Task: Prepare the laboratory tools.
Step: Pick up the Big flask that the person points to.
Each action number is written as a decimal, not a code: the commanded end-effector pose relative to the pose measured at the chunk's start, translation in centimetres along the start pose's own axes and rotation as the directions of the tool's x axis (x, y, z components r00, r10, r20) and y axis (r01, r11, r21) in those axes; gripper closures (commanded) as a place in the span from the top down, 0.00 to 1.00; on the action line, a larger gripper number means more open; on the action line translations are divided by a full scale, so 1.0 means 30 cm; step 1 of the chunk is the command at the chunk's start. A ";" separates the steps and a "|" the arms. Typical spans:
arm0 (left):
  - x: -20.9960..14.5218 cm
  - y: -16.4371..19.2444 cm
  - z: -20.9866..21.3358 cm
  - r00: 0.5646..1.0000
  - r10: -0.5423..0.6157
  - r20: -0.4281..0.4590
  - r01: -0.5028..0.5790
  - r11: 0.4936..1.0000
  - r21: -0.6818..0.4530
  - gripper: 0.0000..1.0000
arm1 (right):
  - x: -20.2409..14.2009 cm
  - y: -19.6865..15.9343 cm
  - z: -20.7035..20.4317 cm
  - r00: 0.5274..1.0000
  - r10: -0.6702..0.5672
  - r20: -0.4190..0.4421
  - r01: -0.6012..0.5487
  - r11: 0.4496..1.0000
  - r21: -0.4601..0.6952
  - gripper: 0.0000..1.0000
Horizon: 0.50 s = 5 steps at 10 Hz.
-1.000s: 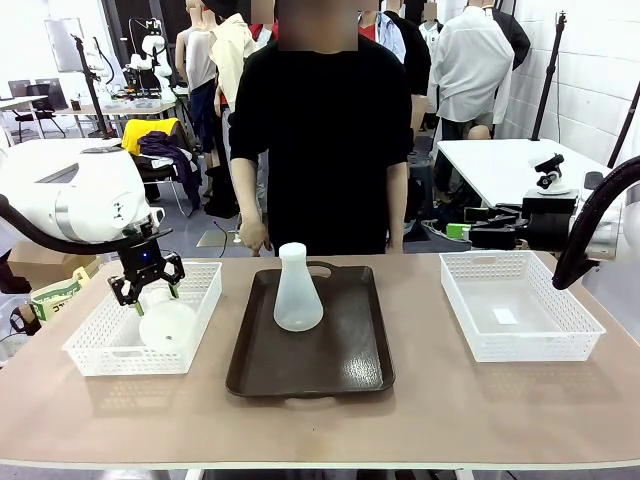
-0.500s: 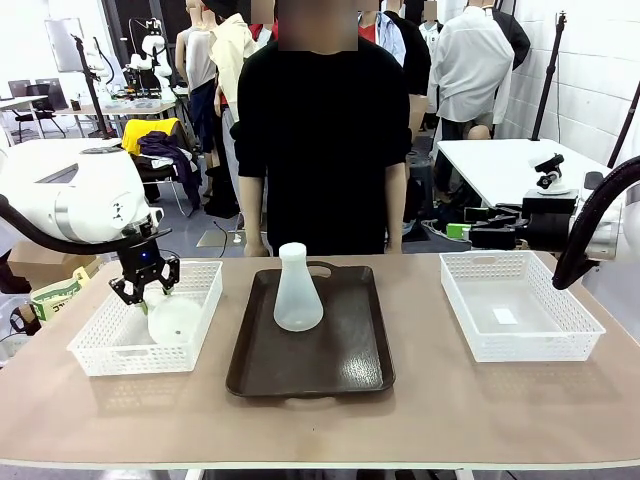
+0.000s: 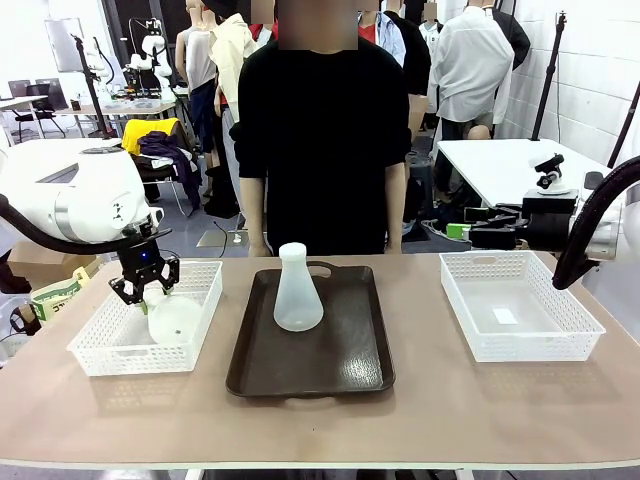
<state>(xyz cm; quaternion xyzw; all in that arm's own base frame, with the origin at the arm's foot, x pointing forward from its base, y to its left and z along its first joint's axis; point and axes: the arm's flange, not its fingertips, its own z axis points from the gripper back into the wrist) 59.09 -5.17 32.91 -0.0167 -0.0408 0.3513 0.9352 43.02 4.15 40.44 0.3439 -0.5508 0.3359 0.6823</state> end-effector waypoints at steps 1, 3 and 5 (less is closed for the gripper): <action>0.000 0.000 0.000 1.000 0.002 0.000 -0.002 1.000 0.000 0.00 | 0.002 0.002 0.000 1.000 -0.011 -0.015 0.010 1.000 -0.004 1.00; 0.000 0.000 0.000 1.000 0.002 0.000 -0.002 1.000 0.000 0.00 | 0.002 0.002 0.000 1.000 -0.011 -0.015 0.010 1.000 -0.004 1.00; 0.000 0.000 0.000 1.000 0.002 0.000 -0.002 1.000 0.000 0.00 | 0.002 0.002 0.000 1.000 -0.011 -0.015 0.010 1.000 -0.004 1.00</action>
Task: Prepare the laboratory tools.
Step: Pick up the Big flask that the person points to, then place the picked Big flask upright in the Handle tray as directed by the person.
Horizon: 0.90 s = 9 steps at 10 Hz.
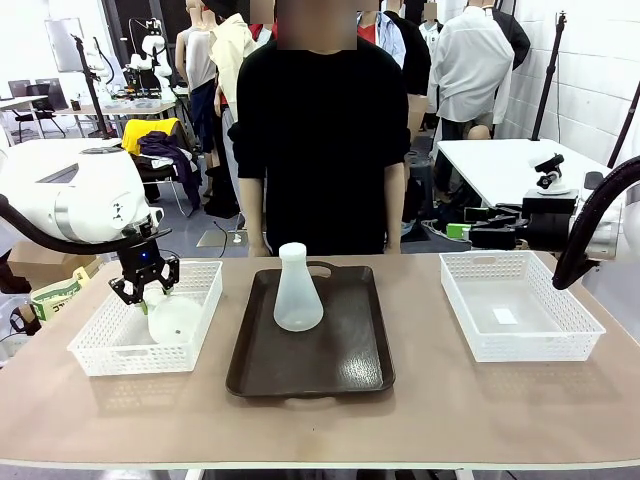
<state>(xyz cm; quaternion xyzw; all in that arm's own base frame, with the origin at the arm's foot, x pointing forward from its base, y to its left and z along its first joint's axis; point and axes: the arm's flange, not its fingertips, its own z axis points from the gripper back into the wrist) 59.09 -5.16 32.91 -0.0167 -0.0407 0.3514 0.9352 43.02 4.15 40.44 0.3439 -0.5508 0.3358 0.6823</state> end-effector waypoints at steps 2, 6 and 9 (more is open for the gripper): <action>0.000 0.000 0.000 1.000 0.002 0.000 -0.002 1.000 0.000 0.00 | 0.002 0.002 0.000 1.000 -0.011 -0.015 0.010 1.000 -0.004 1.00; 0.000 0.000 0.000 1.000 0.002 0.000 -0.002 1.000 0.000 0.00 | 0.002 0.002 0.000 1.000 -0.011 -0.015 0.010 1.000 -0.004 1.00; 0.000 0.000 0.000 1.000 0.002 0.000 -0.002 1.000 0.000 0.00 | 0.002 0.002 0.000 1.000 -0.011 -0.015 0.010 1.000 -0.004 1.00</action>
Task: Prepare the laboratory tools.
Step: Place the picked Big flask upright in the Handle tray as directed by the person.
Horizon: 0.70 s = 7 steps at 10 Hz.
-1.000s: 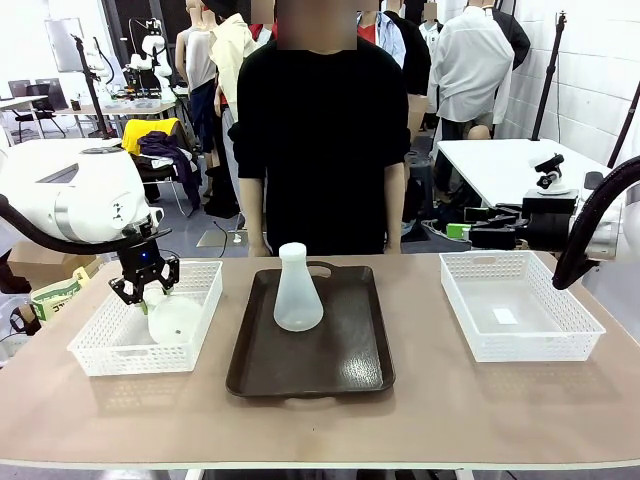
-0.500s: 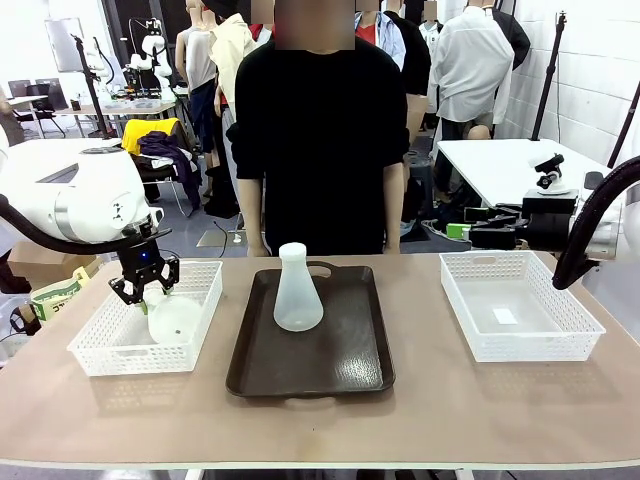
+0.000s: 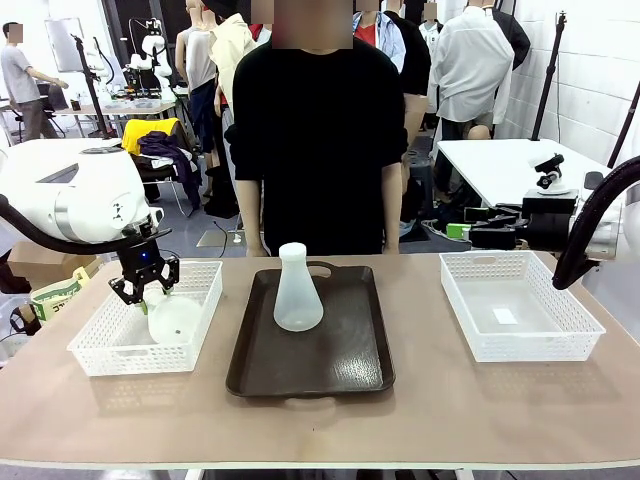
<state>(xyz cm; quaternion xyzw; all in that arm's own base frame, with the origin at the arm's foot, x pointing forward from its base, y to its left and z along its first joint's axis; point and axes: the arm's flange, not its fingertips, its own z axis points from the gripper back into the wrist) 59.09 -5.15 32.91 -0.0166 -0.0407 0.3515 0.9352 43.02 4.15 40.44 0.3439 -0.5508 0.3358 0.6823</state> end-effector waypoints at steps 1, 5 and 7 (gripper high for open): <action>0.000 0.000 0.000 1.000 0.002 0.000 -0.002 1.000 0.000 0.00 | 0.002 0.002 0.000 1.000 -0.010 -0.015 0.010 1.000 -0.004 1.00; 0.000 0.000 0.000 1.000 0.002 0.000 -0.002 1.000 0.000 0.00 | 0.002 0.002 0.000 1.000 -0.010 -0.015 0.010 1.000 -0.004 1.00; 0.000 0.000 0.000 1.000 0.002 0.000 -0.002 1.000 0.000 0.00 | 0.002 0.002 0.000 1.000 -0.010 -0.015 0.010 1.000 -0.004 1.00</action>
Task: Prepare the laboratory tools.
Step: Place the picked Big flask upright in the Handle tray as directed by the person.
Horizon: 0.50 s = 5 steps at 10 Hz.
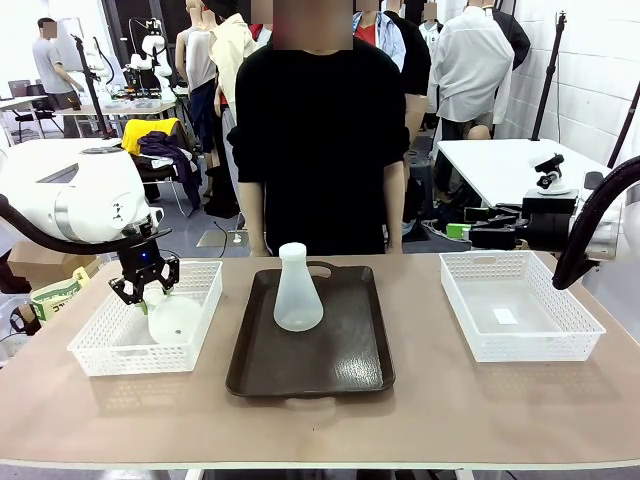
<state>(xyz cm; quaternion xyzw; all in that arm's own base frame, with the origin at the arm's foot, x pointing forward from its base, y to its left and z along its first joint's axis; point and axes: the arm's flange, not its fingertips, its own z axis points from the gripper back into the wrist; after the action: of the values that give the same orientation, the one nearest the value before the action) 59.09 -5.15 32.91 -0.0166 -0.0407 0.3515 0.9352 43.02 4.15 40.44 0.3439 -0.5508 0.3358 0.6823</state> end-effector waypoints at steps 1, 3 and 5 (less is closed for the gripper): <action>0.000 0.000 0.000 1.000 0.002 0.000 -0.002 1.000 0.000 0.00 | 0.002 0.002 0.000 1.000 -0.010 -0.015 0.010 1.000 -0.004 1.00; 0.000 0.000 0.000 1.000 0.002 0.000 -0.002 1.000 0.000 0.00 | 0.002 0.002 0.000 1.000 -0.010 -0.015 0.010 1.000 -0.004 1.00; -0.002 -0.001 0.011 1.000 -0.009 -0.011 0.009 1.000 0.006 0.00 | 0.002 0.002 0.000 1.000 -0.010 -0.015 0.010 1.000 -0.004 1.00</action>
<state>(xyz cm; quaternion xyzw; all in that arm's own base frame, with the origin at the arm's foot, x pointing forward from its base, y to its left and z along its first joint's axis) 59.08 -5.15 32.93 -0.0163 -0.0401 0.3512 0.9353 43.02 4.15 40.44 0.3439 -0.5508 0.3358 0.6823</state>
